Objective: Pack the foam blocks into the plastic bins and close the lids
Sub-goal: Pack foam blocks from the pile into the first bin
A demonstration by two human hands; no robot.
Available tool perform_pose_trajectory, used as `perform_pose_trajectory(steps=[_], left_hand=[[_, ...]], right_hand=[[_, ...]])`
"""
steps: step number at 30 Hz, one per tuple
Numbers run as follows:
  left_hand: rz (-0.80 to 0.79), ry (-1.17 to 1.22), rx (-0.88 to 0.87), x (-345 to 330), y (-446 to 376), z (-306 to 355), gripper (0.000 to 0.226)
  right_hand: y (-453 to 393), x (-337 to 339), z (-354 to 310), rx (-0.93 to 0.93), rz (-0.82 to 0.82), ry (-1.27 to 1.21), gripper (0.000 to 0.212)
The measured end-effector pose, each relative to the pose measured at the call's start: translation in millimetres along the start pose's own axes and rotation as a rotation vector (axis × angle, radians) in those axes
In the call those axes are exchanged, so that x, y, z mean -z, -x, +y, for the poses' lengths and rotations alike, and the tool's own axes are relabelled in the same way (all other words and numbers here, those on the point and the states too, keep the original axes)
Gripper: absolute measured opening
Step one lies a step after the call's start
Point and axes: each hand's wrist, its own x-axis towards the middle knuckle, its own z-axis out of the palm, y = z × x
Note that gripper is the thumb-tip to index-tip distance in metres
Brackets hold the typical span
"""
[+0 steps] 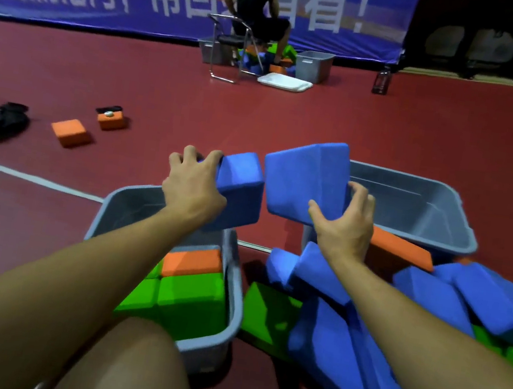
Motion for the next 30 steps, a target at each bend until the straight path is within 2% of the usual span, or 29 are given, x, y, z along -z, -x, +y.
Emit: perform_pose_trajectory(steps=[3,7,14,18,24,30], left_hand=[[0.038,-0.025,0.062,2.7,-5.4,-51.0,0.072],[0.065,-0.068,0.095,-2.9,-12.4,-115.8,0.074],[-0.045,-0.099,0.128,-41.9,-28.8,-198.5,0.073],[-0.113,-0.099,0.130,-69.8,-37.9,-231.8,0.075],[-0.202,-0.099,0.072,-109.5,-51.1,-263.7,0.081],[-0.282,-0.052,0.064,-144.6,-51.5,-273.4,0.079]], right_hand=[[7.9,-41.3,-21.6,0.067,-0.047,-0.070,0.065],[21.8,-92.0,-35.5,0.218,-0.205,-0.078,0.068],[38.6,-168.0,-26.9,0.404,-0.489,-0.040,0.070],[38.5,-206.6,-16.5,0.407,-0.614,-0.024,0.069],[46.3,-244.5,2.9,0.551,-0.887,0.191,0.071],[59.5,-264.9,26.3,0.653,-1.018,0.391,0.069]])
